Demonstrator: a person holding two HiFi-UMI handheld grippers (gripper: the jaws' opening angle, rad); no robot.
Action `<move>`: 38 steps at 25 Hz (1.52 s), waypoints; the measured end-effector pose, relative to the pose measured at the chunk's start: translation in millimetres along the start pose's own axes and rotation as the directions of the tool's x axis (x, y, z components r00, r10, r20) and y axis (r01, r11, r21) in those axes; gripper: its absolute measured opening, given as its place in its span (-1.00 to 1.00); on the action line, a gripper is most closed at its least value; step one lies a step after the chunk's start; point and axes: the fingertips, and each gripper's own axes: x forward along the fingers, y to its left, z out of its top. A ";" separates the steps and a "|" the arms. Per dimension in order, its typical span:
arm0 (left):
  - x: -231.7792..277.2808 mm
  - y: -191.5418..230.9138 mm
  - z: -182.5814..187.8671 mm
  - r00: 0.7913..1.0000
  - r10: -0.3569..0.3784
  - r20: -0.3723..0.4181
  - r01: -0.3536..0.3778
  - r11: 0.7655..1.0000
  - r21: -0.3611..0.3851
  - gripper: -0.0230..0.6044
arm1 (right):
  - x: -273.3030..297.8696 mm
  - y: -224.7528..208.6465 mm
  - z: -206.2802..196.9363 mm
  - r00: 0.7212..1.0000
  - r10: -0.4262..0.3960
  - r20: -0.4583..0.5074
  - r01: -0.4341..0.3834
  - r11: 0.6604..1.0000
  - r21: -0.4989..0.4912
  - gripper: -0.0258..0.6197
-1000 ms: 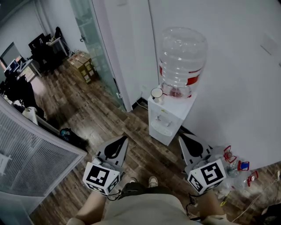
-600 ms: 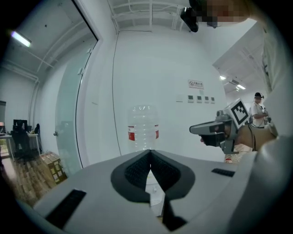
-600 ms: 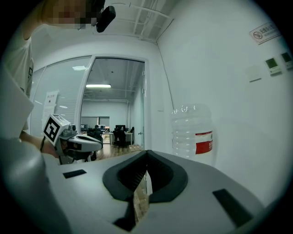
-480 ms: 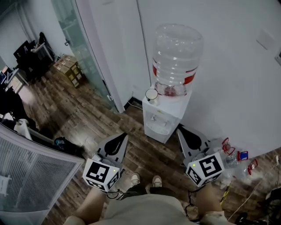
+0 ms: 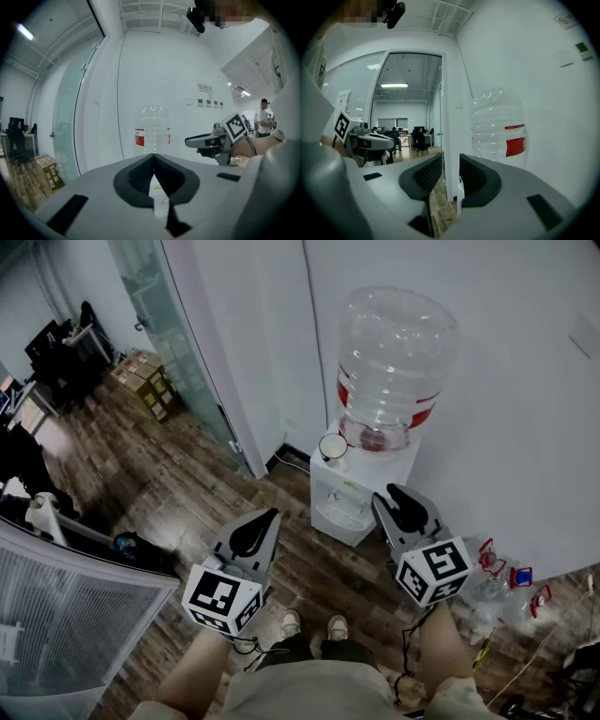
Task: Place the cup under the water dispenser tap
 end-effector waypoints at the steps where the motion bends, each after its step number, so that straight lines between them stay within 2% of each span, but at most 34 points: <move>1: 5.7 4.4 -0.8 1.000 -0.002 0.001 0.001 1.000 0.005 -0.91 | 10.6 -3.1 -4.7 1.000 0.003 -0.006 -0.003 1.000 0.002 -0.52; 5: 30.5 19.0 -6.4 1.000 -0.003 0.010 0.003 1.000 0.004 -0.91 | 55.0 -17.4 -30.2 0.999 0.025 -0.048 -0.025 1.000 0.003 -0.46; 9: 59.7 29.2 -19.7 1.000 -0.026 0.012 0.027 0.998 -0.057 -0.91 | 91.6 -36.8 -57.2 0.994 0.027 -0.103 -0.027 1.000 0.000 -0.45; 21: 111.9 59.1 -79.6 0.996 -0.038 -0.079 0.032 0.996 -0.083 -0.91 | 170.8 -57.6 -145.2 0.971 0.003 -0.241 -0.009 1.000 -0.025 -0.38; 27: 125.7 69.9 -100.2 0.992 -0.045 -0.116 0.033 0.994 -0.102 -0.91 | 195.4 -66.7 -178.2 0.956 -0.014 -0.293 0.016 1.000 0.003 -0.38; 30: 128.0 73.6 -106.7 0.991 -0.046 -0.127 0.032 0.993 -0.112 -0.91 | 201.9 -73.4 -188.7 0.949 -0.067 -0.309 0.062 0.998 -0.026 -0.41; 32: 128.4 77.0 -110.7 0.990 -0.044 -0.134 0.029 0.993 -0.116 -0.91 | 205.7 -76.2 -190.1 0.950 -0.096 -0.298 0.081 0.995 -0.062 -0.51; 35: 127.5 80.9 -118.1 0.988 -0.041 -0.150 0.023 0.993 -0.117 -0.91 | 208.5 -73.5 -189.7 0.955 -0.092 -0.281 0.069 0.994 -0.089 -0.67; 38: 125.6 82.8 -127.5 0.985 -0.036 -0.171 0.017 0.993 -0.113 -0.91 | 208.7 -71.7 -190.3 0.955 -0.089 -0.282 0.061 0.992 -0.106 -0.68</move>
